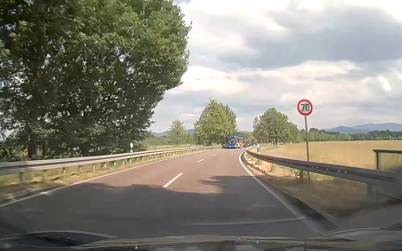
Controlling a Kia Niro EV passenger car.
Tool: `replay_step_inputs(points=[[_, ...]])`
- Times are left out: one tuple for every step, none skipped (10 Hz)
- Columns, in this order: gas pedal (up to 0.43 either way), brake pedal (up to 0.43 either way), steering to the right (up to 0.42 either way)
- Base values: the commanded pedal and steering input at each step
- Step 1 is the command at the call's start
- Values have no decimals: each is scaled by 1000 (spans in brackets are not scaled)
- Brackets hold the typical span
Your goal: Follow the waypoints while adhering to traffic rules and regulations
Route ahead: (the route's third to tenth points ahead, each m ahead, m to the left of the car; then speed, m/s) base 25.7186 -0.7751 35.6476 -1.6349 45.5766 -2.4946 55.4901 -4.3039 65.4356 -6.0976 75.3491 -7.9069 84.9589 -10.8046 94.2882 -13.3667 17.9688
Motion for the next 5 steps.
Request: replay_step_inputs(points=[[189,0,16],[189,0,16],[189,0,17],[189,0,17],[189,0,17]])
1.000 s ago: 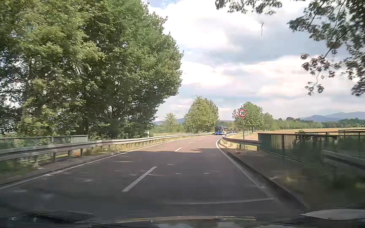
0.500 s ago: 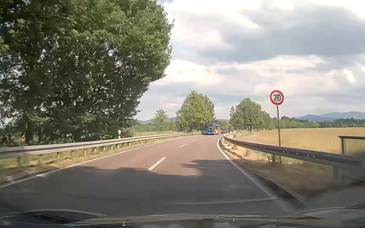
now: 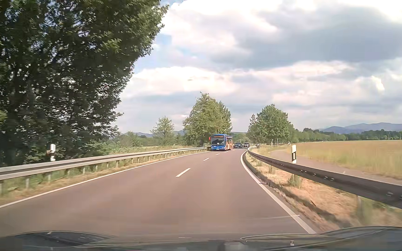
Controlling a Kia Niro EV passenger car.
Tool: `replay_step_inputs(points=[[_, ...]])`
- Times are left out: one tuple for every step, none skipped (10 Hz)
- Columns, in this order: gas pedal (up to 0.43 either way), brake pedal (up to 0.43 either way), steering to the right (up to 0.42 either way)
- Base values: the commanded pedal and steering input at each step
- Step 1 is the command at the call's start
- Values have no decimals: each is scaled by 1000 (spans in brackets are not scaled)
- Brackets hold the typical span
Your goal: Follow the waypoints while adhering to traffic rules and regulations
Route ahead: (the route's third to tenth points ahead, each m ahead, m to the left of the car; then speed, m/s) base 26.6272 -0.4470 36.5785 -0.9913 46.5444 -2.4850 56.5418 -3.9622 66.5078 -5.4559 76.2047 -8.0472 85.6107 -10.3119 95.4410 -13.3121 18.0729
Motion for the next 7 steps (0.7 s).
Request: replay_step_inputs(points=[[189,0,17],[189,0,18],[189,0,20],[189,0,20],[189,0,20],[189,0,20],[189,0,20]])
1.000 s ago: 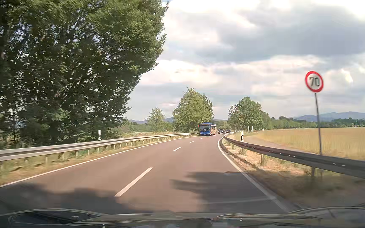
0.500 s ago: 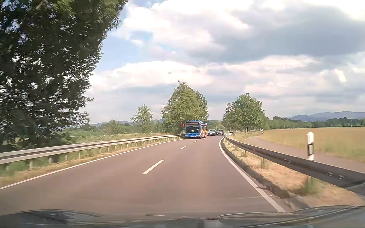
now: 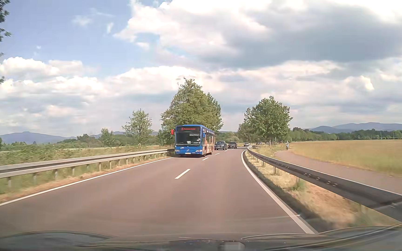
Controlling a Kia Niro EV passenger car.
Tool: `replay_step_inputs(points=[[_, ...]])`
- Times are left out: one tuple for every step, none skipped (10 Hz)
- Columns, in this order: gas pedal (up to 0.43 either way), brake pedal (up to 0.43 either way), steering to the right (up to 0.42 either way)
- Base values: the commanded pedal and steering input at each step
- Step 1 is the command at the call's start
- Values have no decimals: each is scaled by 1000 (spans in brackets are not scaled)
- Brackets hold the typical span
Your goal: Follow the waypoints while adhering to traffic rules and regulations
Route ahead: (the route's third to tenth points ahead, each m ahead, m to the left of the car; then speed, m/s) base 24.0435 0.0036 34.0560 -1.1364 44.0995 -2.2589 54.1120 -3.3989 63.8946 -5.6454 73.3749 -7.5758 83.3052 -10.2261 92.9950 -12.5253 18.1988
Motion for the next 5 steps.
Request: replay_step_inputs(points=[[189,0,20],[189,0,20],[189,0,20],[189,0,19],[189,0,19]])
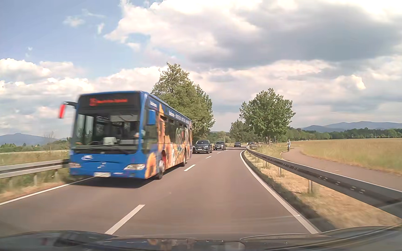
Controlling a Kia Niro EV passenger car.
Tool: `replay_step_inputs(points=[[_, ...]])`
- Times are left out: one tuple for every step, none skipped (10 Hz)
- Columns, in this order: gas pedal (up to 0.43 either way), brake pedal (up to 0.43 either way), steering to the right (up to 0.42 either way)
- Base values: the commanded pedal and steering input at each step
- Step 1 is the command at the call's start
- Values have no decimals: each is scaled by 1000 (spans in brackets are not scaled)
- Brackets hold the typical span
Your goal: Follow the waypoints while adhering to traffic rules and regulations
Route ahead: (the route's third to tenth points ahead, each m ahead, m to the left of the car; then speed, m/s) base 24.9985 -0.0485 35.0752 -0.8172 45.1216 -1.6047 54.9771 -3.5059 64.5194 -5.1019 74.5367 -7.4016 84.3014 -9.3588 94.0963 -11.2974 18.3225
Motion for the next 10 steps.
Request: replay_step_inputs(points=[[189,0,19],[189,0,19],[189,0,19],[189,0,19],[189,0,19],[189,0,19],[189,0,19],[189,0,19],[177,0,19],[177,0,19]])
